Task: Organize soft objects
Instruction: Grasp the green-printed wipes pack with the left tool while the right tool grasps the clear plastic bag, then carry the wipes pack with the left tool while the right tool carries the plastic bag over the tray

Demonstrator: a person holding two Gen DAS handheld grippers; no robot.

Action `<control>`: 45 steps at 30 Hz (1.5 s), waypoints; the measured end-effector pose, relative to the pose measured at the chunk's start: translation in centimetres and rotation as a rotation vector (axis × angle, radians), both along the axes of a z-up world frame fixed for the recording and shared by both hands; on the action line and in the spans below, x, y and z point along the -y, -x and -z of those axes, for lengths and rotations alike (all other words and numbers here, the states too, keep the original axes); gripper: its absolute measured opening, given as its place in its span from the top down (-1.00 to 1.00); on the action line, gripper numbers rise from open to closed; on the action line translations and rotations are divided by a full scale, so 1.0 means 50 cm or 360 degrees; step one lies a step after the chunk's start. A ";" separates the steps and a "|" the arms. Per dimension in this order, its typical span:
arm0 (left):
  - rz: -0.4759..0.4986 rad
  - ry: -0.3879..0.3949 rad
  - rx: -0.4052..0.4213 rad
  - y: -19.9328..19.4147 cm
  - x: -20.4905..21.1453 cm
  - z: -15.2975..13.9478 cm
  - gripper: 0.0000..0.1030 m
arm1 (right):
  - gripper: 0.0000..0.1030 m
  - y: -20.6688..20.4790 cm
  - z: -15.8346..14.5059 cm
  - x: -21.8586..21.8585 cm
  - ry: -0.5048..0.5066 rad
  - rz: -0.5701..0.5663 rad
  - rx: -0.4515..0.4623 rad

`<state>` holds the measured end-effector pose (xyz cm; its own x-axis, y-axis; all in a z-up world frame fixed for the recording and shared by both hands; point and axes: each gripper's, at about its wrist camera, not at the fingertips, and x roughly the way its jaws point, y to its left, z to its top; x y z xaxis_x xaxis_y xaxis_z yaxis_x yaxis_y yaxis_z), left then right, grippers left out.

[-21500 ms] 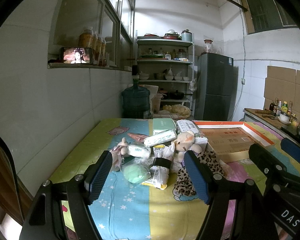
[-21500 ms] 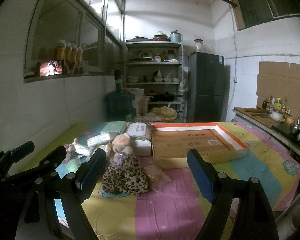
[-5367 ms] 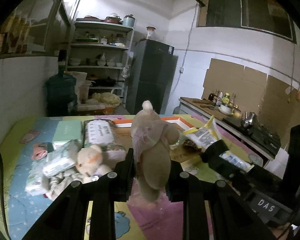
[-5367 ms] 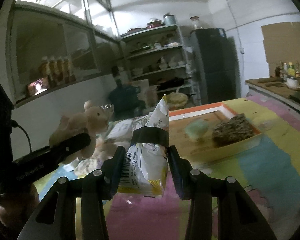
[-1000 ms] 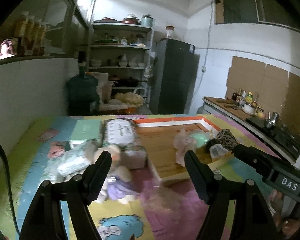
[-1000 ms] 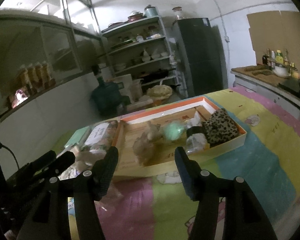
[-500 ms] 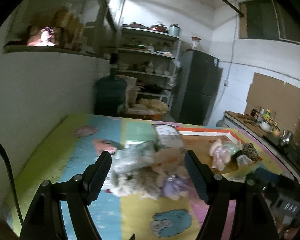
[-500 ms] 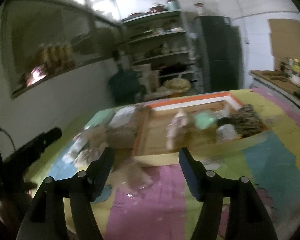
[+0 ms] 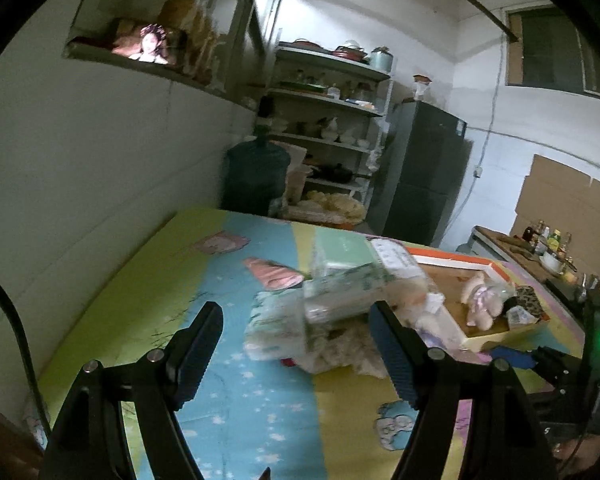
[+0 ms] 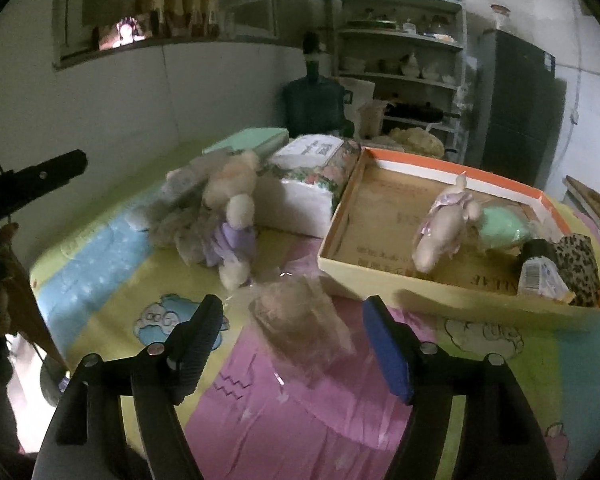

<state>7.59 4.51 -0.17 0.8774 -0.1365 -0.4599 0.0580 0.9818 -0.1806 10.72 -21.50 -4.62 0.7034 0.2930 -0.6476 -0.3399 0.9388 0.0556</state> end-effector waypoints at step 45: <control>0.0134 0.0203 -0.0381 -0.149 -0.044 0.142 0.09 | -0.05 0.054 0.007 -0.012 -0.0350 0.0074 -0.0003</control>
